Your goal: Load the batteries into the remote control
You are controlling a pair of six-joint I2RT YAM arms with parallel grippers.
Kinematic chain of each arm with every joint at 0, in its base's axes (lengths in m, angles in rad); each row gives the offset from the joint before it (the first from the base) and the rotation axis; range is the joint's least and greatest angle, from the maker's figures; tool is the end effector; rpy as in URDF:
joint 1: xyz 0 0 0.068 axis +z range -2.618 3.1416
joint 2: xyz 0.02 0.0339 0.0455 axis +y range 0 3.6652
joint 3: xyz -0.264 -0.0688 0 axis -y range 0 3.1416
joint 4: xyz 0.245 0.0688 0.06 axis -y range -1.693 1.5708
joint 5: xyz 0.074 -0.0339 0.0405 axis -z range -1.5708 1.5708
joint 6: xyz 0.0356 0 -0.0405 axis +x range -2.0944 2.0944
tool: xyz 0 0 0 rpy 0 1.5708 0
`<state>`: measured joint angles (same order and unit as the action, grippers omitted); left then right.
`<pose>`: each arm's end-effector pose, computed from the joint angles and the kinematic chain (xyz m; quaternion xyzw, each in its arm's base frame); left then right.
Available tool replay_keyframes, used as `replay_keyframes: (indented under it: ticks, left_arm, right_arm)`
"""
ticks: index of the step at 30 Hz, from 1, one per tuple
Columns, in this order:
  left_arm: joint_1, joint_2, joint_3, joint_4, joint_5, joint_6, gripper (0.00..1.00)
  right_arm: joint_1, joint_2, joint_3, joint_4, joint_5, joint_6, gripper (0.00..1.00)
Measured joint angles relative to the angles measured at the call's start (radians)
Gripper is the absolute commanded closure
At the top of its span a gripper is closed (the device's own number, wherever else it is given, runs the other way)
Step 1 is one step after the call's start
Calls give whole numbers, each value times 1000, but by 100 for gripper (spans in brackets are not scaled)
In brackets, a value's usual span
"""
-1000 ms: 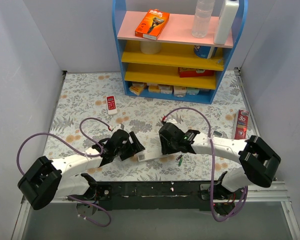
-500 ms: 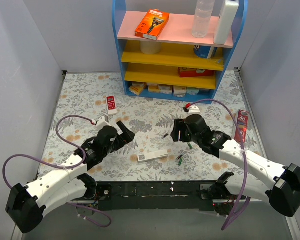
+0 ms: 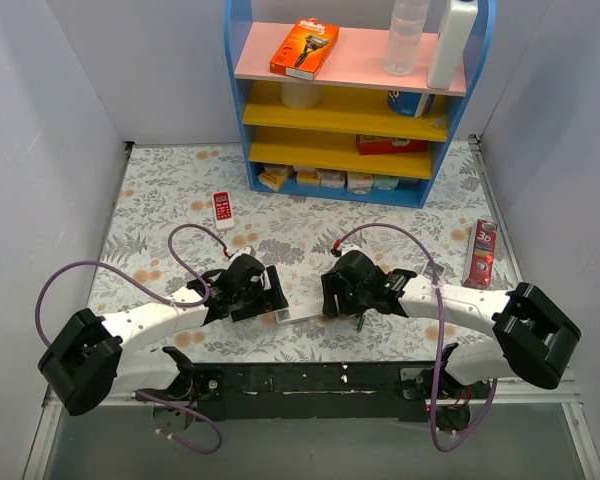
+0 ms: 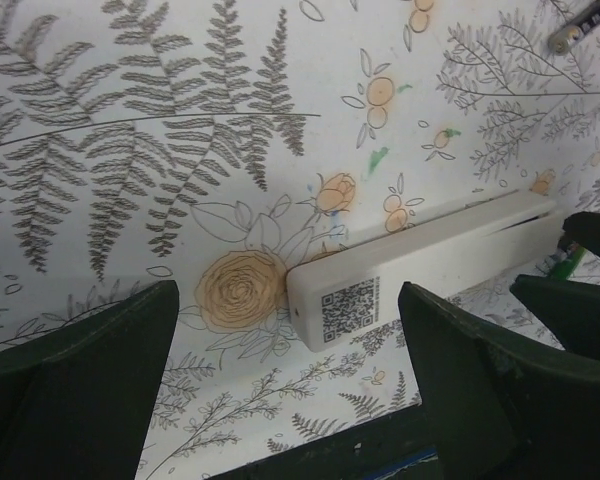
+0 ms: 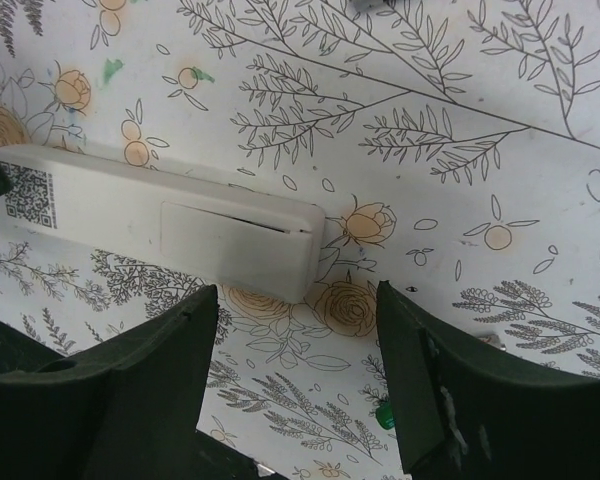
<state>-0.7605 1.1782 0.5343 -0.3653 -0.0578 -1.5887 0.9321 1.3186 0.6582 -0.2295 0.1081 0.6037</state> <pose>0.1530 -0.1428 0.1656 -0.3938 0.8760 -0.2448 0.1325 0.1541 0.2011 0.1812 -0.1361 0.9315 0.1950 0.2752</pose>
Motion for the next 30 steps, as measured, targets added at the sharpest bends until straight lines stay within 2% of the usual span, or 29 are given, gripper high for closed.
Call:
replay_keyframes:
  ticks: [3, 14, 21, 30]
  left_arm:
    - [-20, 19, 2, 24, 18, 3, 13]
    - [-44, 74, 12, 86, 42, 2, 35]
    - [-53, 92, 12, 103, 47, -3, 44]
    - [-60, 106, 12, 116, 48, -8, 48]
  right_arm:
    - [6, 36, 6, 4, -4, 13, 31]
    - [14, 107, 57, 34, -27, 30, 31]
    - [14, 136, 73, 55, -33, 45, 32]
    - [11, 169, 101, 53, -13, 53, 44]
